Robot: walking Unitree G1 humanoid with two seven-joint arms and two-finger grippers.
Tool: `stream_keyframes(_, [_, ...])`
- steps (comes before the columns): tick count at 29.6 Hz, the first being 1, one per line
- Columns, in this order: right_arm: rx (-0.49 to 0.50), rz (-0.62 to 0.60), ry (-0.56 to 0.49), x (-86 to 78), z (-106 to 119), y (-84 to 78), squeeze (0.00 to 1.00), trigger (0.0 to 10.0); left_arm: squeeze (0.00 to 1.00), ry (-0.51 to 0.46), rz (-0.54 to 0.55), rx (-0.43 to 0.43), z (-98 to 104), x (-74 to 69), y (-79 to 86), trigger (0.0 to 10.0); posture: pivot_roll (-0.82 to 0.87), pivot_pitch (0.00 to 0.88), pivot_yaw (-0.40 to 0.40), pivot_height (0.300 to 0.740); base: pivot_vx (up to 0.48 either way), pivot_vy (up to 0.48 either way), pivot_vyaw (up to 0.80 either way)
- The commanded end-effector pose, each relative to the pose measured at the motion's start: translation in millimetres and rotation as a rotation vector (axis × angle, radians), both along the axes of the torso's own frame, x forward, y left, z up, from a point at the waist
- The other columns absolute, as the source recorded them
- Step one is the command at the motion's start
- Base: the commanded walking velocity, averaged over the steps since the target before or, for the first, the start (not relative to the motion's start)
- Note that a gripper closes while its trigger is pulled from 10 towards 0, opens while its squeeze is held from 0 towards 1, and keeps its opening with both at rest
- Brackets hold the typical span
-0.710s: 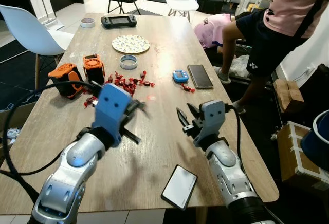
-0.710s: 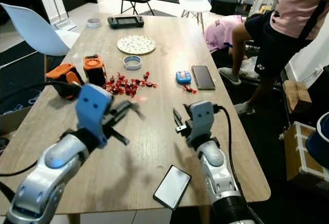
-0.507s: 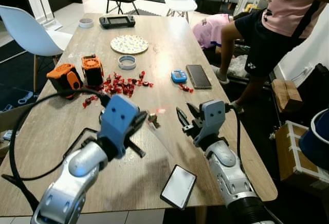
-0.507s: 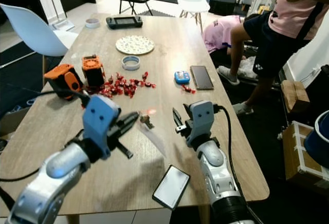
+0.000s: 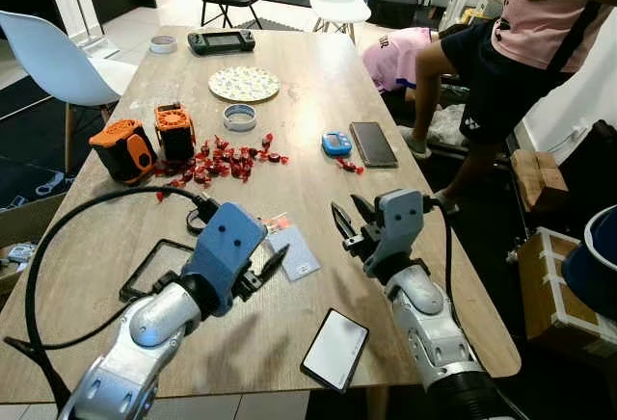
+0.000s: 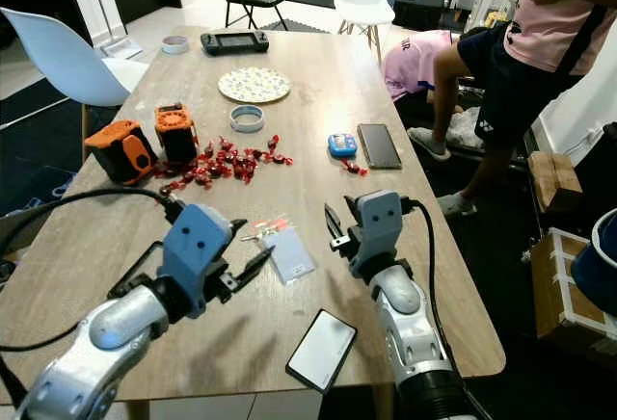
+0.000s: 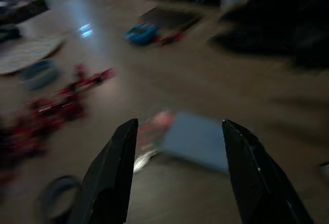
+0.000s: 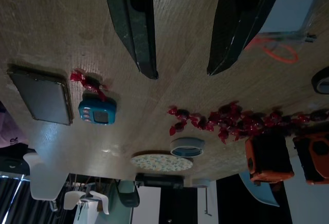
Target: Hang keys on a hook
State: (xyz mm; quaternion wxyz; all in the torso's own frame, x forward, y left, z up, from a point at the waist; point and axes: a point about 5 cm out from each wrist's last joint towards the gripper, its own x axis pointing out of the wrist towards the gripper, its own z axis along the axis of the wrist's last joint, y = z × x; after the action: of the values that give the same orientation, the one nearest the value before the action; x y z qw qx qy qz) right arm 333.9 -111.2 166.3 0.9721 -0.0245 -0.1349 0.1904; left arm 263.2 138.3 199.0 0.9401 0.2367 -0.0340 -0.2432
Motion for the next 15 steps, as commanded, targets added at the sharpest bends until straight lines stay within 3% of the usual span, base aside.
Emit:
stream_keyframes(1, [-0.003, -0.001, 0.018, -1.4, -4, -0.6, 0.0, 10.0, 0.0, 0.001, 0.019, 0.063, -5, 3.1, 3.1, 10.0, 0.11, 0.132, -0.049, 0.74, 0.0, 0.0, 0.0])
stream_keyframes(4, [-0.002, 0.0, 0.017, -1.3, -4, 0.3, 0.0, 10.0, 0.0, 0.035, 0.081, 0.097, -11, 12.7, 13.1, 10.0, 0.11, 0.13, -0.048, 0.74, 0.0, 0.0, 0.0])
stream_keyframes(7, [-0.002, -0.001, 0.015, -1.3, -3, 0.3, 0.0, 10.0, 0.0, 0.08, 0.112, 0.172, -19, 17.9, 27.8, 10.0, 0.1, 0.132, -0.042, 0.74, 0.0, 0.0, 0.0])
stream_keyframes(9, [0.0, -0.006, 0.013, -1.6, -3, -1.5, 0.0, 10.0, 0.0, 0.081, 0.126, 0.287, -22, 18.5, 41.4, 10.0, 0.1, 0.136, -0.04, 0.74, 0.0, 0.0, 0.0])
stream_keyframes(10, [0.0, -0.006, 0.013, -1.6, -3, -1.5, 0.0, 10.0, 0.0, 0.081, 0.126, 0.287, -22, 18.5, 41.4, 10.0, 0.1, 0.136, -0.04, 0.74, 0.0, 0.0, 0.0])
stream_keyframes(11, [0.0, -0.013, 0.016, -2.6, -4, -3.4, 0.0, 10.0, 0.17, 0.098, 0.124, 0.344, -26, 16.4, 49.7, 10.0, 0.1, 0.146, -0.036, 0.74, 0.0, 0.0, 0.0])
stream_keyframes(13, [0.0, -0.013, 0.016, -2.6, -4, -3.4, 0.0, 10.0, 0.17, 0.098, 0.124, 0.344, -26, 16.4, 49.7, 10.0, 0.1, 0.146, -0.036, 0.74, 0.0, 0.0, 0.0])
stream_keyframes(14, [0.0, -0.009, 0.026, -3.5, -5, -3.4, 0.0, 10.0, 0.09, 0.129, 0.099, 0.328, -29, 13.0, 49.1, 10.0, 0.1, 0.15, -0.036, 0.74, 0.0, 0.0, 0.0])
stream_keyframes(15, [-0.008, 0.012, 0.045, -5.7, -9, -2.9, 0.0, 10.0, 0.02, 0.182, 0.054, 0.258, -33, 7.3, 44.2, 10.0, 0.1, 0.152, -0.036, 0.74, 0.0, 0.0, 0.0])
